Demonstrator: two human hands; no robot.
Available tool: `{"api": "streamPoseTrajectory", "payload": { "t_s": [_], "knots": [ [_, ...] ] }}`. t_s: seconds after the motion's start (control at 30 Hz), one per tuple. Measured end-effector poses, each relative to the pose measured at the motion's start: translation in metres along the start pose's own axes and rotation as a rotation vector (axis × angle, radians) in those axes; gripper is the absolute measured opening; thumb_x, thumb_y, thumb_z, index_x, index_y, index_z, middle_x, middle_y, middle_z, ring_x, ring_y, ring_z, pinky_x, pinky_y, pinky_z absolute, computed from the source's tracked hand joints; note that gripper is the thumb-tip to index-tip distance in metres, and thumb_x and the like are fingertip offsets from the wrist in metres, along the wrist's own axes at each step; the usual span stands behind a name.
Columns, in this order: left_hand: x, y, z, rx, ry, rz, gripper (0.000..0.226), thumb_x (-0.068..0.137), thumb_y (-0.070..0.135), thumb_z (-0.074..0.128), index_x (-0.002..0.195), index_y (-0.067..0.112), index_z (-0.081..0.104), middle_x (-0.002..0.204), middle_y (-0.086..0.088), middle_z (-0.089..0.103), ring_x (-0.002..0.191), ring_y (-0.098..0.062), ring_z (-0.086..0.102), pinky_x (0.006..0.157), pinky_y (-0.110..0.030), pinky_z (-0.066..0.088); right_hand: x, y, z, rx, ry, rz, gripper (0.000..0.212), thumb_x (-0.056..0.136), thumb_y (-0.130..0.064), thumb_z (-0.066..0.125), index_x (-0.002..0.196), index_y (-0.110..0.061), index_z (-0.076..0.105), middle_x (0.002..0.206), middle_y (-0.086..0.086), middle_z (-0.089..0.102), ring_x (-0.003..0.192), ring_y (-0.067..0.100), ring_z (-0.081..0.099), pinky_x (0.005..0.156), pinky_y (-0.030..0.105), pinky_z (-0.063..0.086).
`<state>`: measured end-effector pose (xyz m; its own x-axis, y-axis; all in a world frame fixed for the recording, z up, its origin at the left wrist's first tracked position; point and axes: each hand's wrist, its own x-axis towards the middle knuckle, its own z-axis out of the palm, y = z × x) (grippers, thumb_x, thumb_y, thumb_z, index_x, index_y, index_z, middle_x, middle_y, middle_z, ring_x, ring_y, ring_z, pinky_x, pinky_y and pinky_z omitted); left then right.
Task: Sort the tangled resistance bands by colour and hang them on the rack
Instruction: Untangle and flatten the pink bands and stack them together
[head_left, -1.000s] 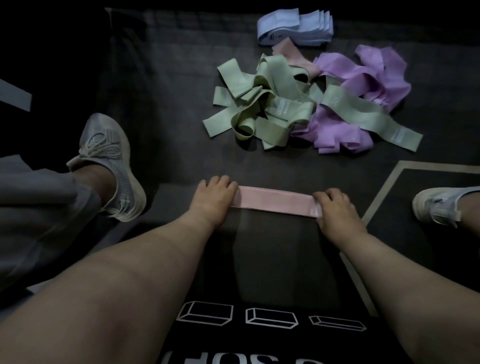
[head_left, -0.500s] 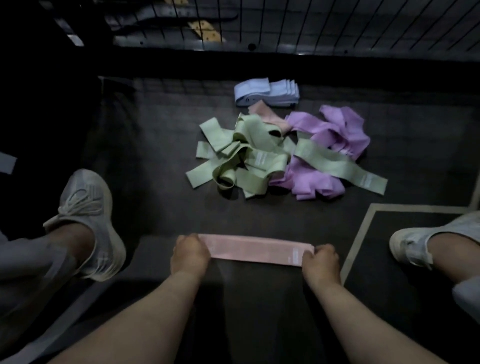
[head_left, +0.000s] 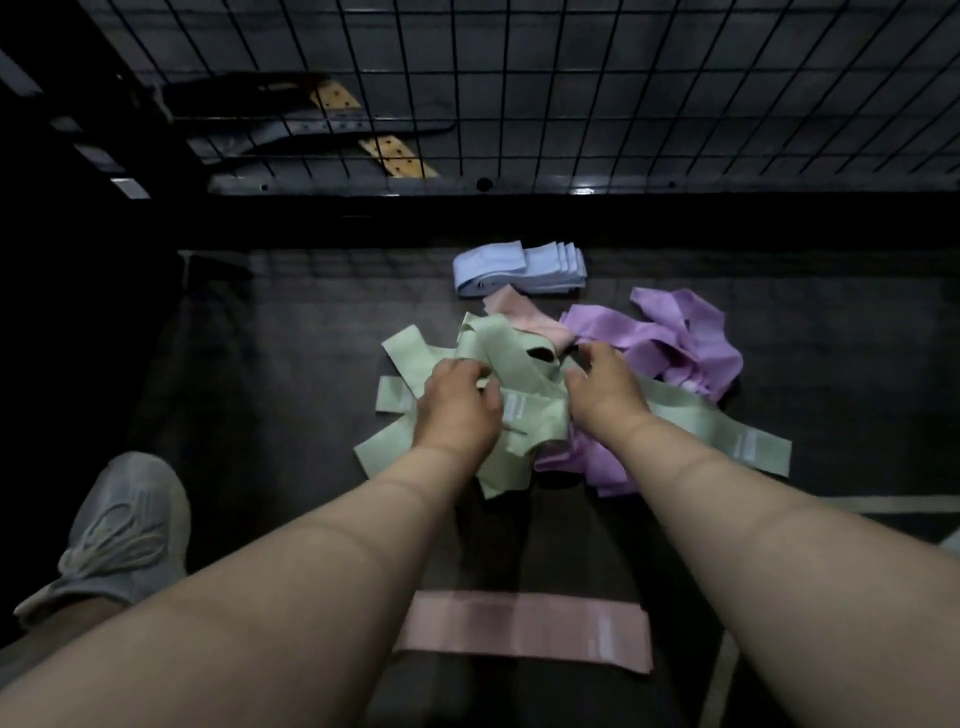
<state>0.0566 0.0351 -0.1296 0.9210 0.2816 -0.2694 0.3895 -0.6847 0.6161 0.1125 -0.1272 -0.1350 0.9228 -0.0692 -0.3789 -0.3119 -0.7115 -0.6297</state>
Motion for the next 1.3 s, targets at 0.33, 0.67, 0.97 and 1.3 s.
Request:
{"api": "streamPoseTrajectory", "payload": {
  "t_s": [0.33, 0.67, 0.97, 1.3],
  "knots": [
    [0.088, 0.031, 0.037, 0.046, -0.324, 0.16, 0.045, 0.103, 0.018, 0.046, 0.148, 0.016, 0.047, 0.156, -0.005, 0.042, 0.146, -0.022, 0.035, 0.121, -0.028, 0.022, 0.074, -0.004, 0.037, -0.087, -0.091, 0.064, 0.053, 0.103, -0.029, 0.043, 0.153, -0.015, 0.033, 0.156, 0.017, 0.034, 0.144, 0.034, 0.031, 0.119, 0.039, 0.027],
    [0.077, 0.019, 0.028, 0.056, -0.291, 0.082, 0.036, 0.095, 0.019, 0.046, 0.129, 0.022, 0.059, 0.13, -0.007, 0.062, 0.122, -0.029, 0.055, 0.104, -0.04, 0.045, 0.057, -0.012, 0.028, -0.305, -0.113, 0.025, 0.044, 0.084, -0.047, 0.06, 0.122, -0.026, 0.063, 0.127, 0.014, 0.056, 0.124, 0.037, 0.048, 0.104, 0.04, 0.044],
    [0.057, 0.031, 0.002, -0.033, -0.335, -0.008, 0.036, 0.094, 0.018, 0.052, 0.13, 0.018, 0.059, 0.123, -0.004, 0.065, 0.115, -0.025, 0.06, 0.099, -0.03, 0.047, 0.029, -0.024, -0.023, -0.272, -0.075, -0.142, 0.018, 0.086, -0.029, 0.054, 0.074, -0.017, 0.05, 0.076, 0.0, 0.06, 0.085, 0.033, 0.058, 0.072, 0.036, 0.044],
    [0.019, 0.062, -0.044, -0.434, -0.412, -0.144, 0.057, 0.086, 0.001, 0.057, 0.14, 0.017, 0.049, 0.119, -0.002, 0.065, 0.096, -0.02, 0.065, 0.074, -0.027, 0.049, -0.02, -0.041, -0.085, -0.294, -0.073, -0.508, 0.007, 0.085, -0.021, 0.053, 0.08, -0.025, 0.052, 0.087, 0.002, 0.055, 0.086, 0.025, 0.052, 0.075, 0.039, 0.044]
  ]
}}
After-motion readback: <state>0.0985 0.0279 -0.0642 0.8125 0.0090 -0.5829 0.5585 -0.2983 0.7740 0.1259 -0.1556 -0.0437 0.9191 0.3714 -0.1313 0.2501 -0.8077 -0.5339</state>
